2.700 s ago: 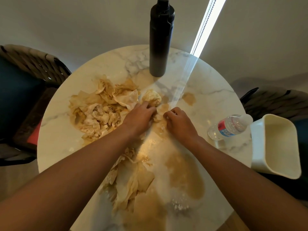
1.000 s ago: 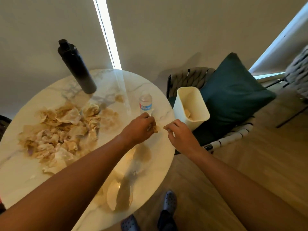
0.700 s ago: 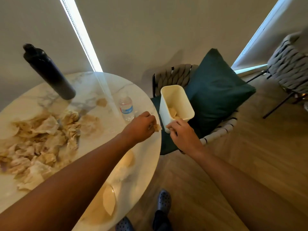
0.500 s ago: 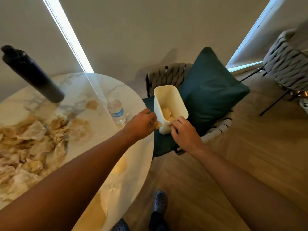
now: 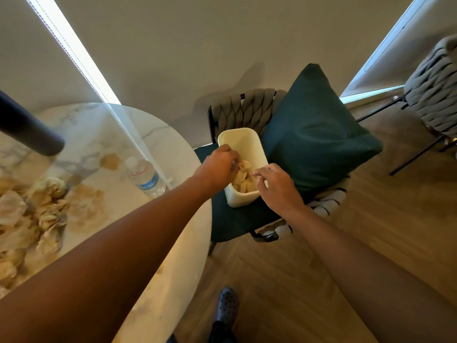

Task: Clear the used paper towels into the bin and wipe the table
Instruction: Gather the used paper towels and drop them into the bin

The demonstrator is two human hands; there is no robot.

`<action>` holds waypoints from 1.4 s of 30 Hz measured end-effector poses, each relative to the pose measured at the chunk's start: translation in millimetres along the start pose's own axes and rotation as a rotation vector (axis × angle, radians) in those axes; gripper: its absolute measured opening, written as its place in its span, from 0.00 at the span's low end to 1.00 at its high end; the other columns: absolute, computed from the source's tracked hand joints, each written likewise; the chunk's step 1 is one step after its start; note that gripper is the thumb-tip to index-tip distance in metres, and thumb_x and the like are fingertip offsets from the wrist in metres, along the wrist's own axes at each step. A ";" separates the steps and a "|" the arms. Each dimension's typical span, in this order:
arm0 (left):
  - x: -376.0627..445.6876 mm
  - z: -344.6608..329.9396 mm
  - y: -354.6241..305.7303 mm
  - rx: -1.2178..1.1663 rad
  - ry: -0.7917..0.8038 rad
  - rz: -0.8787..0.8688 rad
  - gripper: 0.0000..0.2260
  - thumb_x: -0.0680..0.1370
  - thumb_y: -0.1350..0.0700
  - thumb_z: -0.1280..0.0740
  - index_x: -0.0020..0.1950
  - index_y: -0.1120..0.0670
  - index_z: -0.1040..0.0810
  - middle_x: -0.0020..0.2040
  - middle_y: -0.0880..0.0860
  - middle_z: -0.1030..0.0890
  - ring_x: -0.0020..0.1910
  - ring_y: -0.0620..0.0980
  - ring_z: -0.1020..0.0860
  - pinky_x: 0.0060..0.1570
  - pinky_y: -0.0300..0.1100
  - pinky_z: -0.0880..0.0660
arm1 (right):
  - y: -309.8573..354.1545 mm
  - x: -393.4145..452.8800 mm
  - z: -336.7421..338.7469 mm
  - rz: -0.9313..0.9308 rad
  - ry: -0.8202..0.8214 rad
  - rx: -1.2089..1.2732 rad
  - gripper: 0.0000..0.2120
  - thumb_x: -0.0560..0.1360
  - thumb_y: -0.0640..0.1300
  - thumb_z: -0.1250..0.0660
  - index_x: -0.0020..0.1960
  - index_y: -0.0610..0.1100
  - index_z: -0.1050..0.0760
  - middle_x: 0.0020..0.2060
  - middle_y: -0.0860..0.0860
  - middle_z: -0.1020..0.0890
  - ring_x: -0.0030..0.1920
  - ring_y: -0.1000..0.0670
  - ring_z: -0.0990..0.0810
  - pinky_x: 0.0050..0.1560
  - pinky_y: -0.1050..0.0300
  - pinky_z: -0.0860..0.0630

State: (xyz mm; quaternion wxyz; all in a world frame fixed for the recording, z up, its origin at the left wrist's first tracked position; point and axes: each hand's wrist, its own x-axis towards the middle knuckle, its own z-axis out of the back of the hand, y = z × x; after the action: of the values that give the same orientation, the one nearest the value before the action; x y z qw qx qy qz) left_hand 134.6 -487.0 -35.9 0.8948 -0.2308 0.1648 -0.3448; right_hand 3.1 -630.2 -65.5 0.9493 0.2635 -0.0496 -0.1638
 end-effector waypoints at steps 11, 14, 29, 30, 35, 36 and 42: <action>31.1 -13.8 6.5 -0.017 0.063 0.033 0.20 0.82 0.55 0.36 0.75 0.49 0.31 0.74 0.52 0.30 0.65 0.55 0.24 0.62 0.45 0.26 | -13.5 33.2 -13.2 -0.004 0.129 -0.021 0.18 0.82 0.46 0.36 0.71 0.47 0.26 0.69 0.51 0.26 0.69 0.50 0.27 0.68 0.51 0.27; 26.3 -13.1 14.9 -0.008 0.061 0.046 0.20 0.82 0.54 0.35 0.74 0.49 0.29 0.73 0.53 0.28 0.63 0.55 0.23 0.60 0.45 0.25 | -9.3 34.4 -13.6 -0.003 0.141 -0.063 0.19 0.82 0.49 0.37 0.72 0.48 0.28 0.70 0.51 0.26 0.69 0.50 0.27 0.66 0.52 0.27; -51.3 22.4 44.9 0.022 0.032 0.035 0.16 0.82 0.53 0.35 0.70 0.50 0.26 0.67 0.52 0.24 0.61 0.51 0.23 0.61 0.43 0.26 | 61.6 4.0 -22.4 0.068 0.087 -0.112 0.19 0.81 0.53 0.35 0.70 0.49 0.26 0.65 0.52 0.23 0.61 0.51 0.23 0.59 0.59 0.28; -58.7 24.8 47.9 0.017 0.030 0.038 0.16 0.82 0.52 0.35 0.70 0.50 0.26 0.67 0.52 0.24 0.62 0.51 0.23 0.61 0.44 0.25 | 67.5 0.4 -24.8 0.072 0.087 -0.112 0.19 0.81 0.53 0.35 0.70 0.49 0.26 0.65 0.52 0.23 0.61 0.51 0.23 0.60 0.58 0.28; -106.2 37.4 75.5 0.037 0.027 0.065 0.15 0.82 0.51 0.35 0.68 0.49 0.26 0.68 0.51 0.24 0.63 0.52 0.23 0.63 0.46 0.25 | 110.9 -22.7 -43.4 0.125 0.076 -0.080 0.16 0.81 0.51 0.35 0.67 0.48 0.24 0.63 0.51 0.21 0.62 0.50 0.23 0.64 0.53 0.27; -118.6 41.8 84.8 0.040 0.023 0.074 0.15 0.82 0.51 0.35 0.68 0.48 0.25 0.67 0.51 0.24 0.63 0.51 0.23 0.64 0.46 0.25 | 122.4 -27.6 -49.8 0.145 0.075 -0.083 0.16 0.81 0.51 0.35 0.67 0.48 0.24 0.64 0.51 0.21 0.62 0.50 0.23 0.64 0.53 0.27; -176.3 68.6 134.5 0.058 0.017 0.080 0.15 0.80 0.53 0.35 0.67 0.51 0.24 0.65 0.53 0.23 0.61 0.54 0.24 0.61 0.50 0.25 | 173.9 -47.0 -80.7 0.232 0.089 -0.059 0.14 0.80 0.49 0.35 0.64 0.47 0.22 0.60 0.50 0.20 0.57 0.48 0.21 0.59 0.53 0.26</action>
State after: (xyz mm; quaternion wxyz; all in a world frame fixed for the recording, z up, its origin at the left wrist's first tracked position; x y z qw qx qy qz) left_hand 113.7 -256.1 -25.3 0.9128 -0.1950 0.1715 -0.3152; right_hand 23.0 -434.8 -45.2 0.9705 0.2349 -0.0327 -0.0425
